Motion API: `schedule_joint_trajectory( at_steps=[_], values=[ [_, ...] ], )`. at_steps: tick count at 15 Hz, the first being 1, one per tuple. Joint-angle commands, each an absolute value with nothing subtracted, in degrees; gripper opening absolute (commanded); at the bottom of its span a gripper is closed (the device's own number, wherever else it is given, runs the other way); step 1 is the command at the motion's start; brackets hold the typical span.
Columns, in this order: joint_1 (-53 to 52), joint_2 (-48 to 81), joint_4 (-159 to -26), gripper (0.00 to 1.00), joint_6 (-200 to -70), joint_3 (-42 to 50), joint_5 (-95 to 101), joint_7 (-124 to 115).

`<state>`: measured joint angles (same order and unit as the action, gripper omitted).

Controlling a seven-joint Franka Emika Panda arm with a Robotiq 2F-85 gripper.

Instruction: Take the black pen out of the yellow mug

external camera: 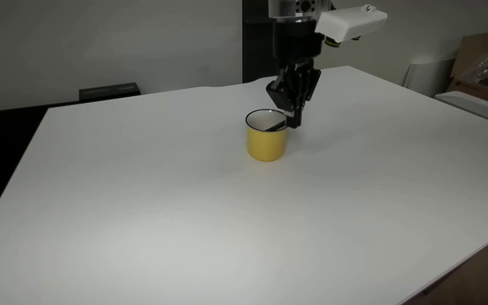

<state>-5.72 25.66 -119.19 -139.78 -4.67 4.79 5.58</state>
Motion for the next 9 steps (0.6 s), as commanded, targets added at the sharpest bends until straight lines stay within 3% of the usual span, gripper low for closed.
schedule_joint_trajectory(
  at_steps=[1,9],
  values=[
    [-5.5,20.5,-122.1,0.01,-138.7,-4.4,5.1,5.0],
    [-7.4,6.9,-130.8,0.01,-140.6,-3.3,13.6,0.0]
  ],
)
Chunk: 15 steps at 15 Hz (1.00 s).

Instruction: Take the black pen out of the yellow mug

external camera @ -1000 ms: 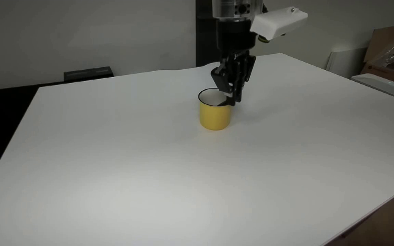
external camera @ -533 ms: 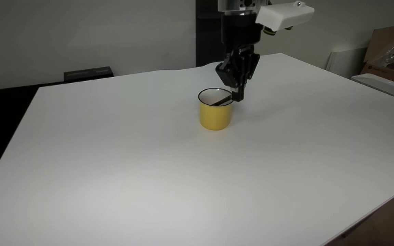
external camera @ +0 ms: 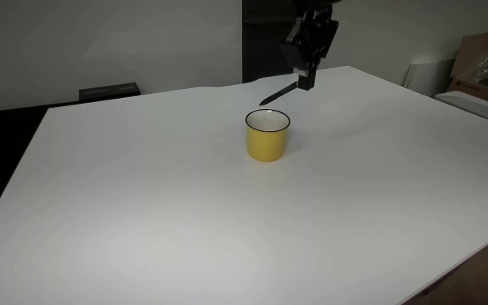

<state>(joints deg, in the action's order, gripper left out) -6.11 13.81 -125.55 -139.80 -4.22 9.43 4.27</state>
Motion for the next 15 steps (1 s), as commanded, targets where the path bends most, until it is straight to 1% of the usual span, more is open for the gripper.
schedule_joint_trajectory(
  at_steps=[1,5,9,12,15],
  values=[
    [-7.6,4.6,-132.4,0.01,-140.9,-3.3,15.6,-1.7],
    [-6.3,-2.4,-138.3,0.01,-142.9,-3.3,22.9,-9.2],
    [-2.6,-3.8,-142.4,0.01,-149.2,-1.9,25.2,-11.0],
    [0.0,-1.2,-143.7,0.01,-158.5,0.5,18.5,-3.7],
    [1.1,3.3,-142.9,0.01,-165.1,1.7,6.7,8.6]
  ],
)
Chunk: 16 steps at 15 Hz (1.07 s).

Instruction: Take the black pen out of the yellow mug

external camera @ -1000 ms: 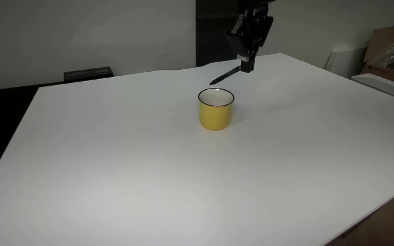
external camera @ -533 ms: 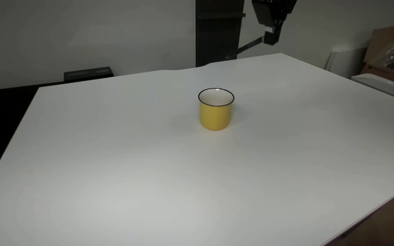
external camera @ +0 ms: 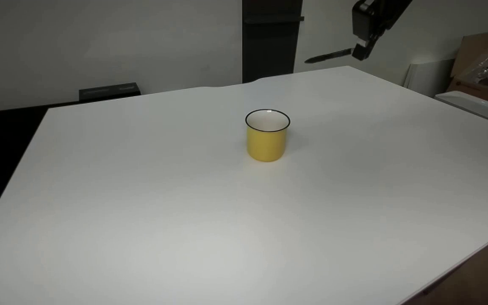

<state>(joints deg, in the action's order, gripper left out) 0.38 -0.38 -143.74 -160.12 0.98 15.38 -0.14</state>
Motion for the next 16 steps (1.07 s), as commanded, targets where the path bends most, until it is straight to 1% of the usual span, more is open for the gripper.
schedule_joint_trajectory(
  at_steps=[1,4,6,8,9,12,16],
  values=[
    [1.4,5.1,-142.0,0.01,-166.0,1.2,1.0,13.8],
    [3.9,10.1,-138.2,0.01,-164.3,-2.2,-14.7,28.1],
    [5.7,13.4,-135.0,0.01,-162.0,-3.8,-20.3,34.3],
    [7.1,16.6,-131.8,0.01,-159.9,-4.2,-22.3,37.6],
    [9.6,18.1,-130.2,0.01,-158.9,-5.9,-21.3,37.6],
    [12.8,23.1,-125.0,0.01,-156.2,-7.2,-20.3,39.6],
    [15.6,29.6,-118.3,0.01,-152.0,-9.1,-19.3,42.6]
  ],
)
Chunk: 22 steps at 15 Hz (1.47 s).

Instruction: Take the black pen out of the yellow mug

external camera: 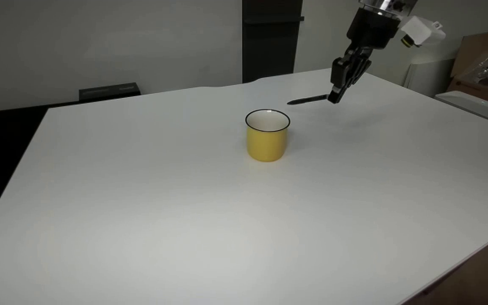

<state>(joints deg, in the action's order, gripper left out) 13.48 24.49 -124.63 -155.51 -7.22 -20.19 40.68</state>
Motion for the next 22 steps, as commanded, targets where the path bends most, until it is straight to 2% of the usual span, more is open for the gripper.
schedule_joint_trajectory(
  at_steps=[1,7,8,9,10,19,22],
  values=[
    [15.8,31.0,-116.9,0.01,-151.1,-9.2,-18.8,43.0],
    [14.8,36.8,-110.5,0.01,-147.7,-9.8,-14.8,42.5],
    [14.7,37.3,-109.8,0.31,-147.2,-9.9,-14.3,42.3],
    [14.7,37.6,-109.3,0.32,-146.9,-10.0,-13.9,42.3],
    [14.6,37.7,-109.1,0.38,-146.4,-10.0,-13.6,42.2],
    [9.6,30.2,-114.2,0.98,-140.6,-5.7,-7.1,33.3],
    [7.5,25.0,-118.7,1.00,-139.8,-4.6,-4.0,29.5]
  ],
)
